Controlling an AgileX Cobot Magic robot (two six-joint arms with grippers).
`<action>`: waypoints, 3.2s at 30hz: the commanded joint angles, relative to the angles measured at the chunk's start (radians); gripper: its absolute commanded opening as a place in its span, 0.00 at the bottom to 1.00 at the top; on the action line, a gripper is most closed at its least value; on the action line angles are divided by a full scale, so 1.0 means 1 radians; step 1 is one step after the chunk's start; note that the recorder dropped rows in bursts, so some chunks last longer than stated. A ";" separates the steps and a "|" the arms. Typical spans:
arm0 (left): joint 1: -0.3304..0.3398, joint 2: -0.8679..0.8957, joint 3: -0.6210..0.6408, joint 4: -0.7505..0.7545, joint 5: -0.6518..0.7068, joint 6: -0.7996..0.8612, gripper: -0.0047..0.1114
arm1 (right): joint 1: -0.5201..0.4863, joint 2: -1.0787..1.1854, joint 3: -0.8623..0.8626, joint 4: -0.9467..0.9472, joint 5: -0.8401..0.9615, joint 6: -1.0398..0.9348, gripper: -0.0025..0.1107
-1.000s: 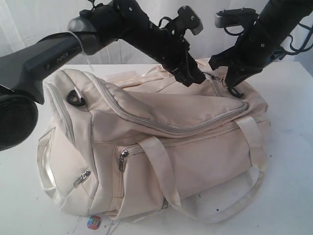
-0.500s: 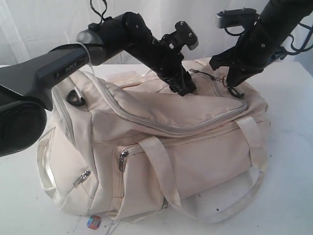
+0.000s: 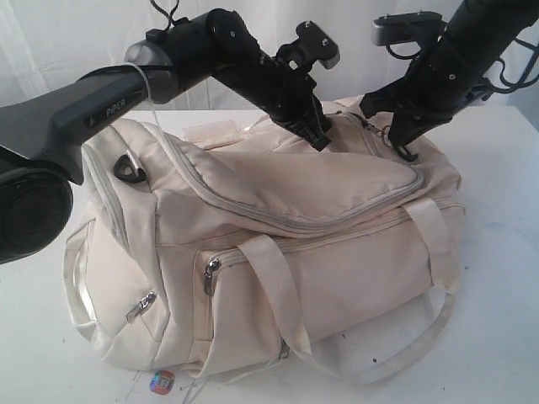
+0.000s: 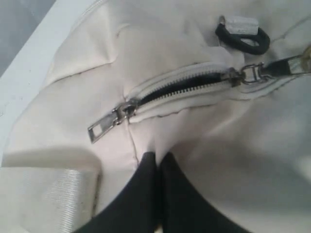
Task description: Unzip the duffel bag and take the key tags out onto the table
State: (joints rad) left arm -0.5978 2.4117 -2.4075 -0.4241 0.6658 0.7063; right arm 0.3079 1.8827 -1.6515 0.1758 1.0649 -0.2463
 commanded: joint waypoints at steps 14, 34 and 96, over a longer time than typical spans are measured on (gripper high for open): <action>-0.003 -0.039 -0.008 -0.023 0.015 -0.027 0.04 | -0.011 -0.006 0.059 -0.158 0.050 0.049 0.02; 0.012 -0.039 -0.008 -0.023 -0.018 -0.027 0.04 | -0.011 -0.012 0.059 -0.195 0.156 0.071 0.02; 0.014 -0.039 -0.008 -0.023 -0.019 -0.027 0.04 | -0.011 -0.291 0.433 0.000 0.156 0.042 0.02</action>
State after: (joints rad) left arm -0.5855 2.3956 -2.4075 -0.4260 0.6618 0.6897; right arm 0.3079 1.6034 -1.2404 0.1278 1.1786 -0.1632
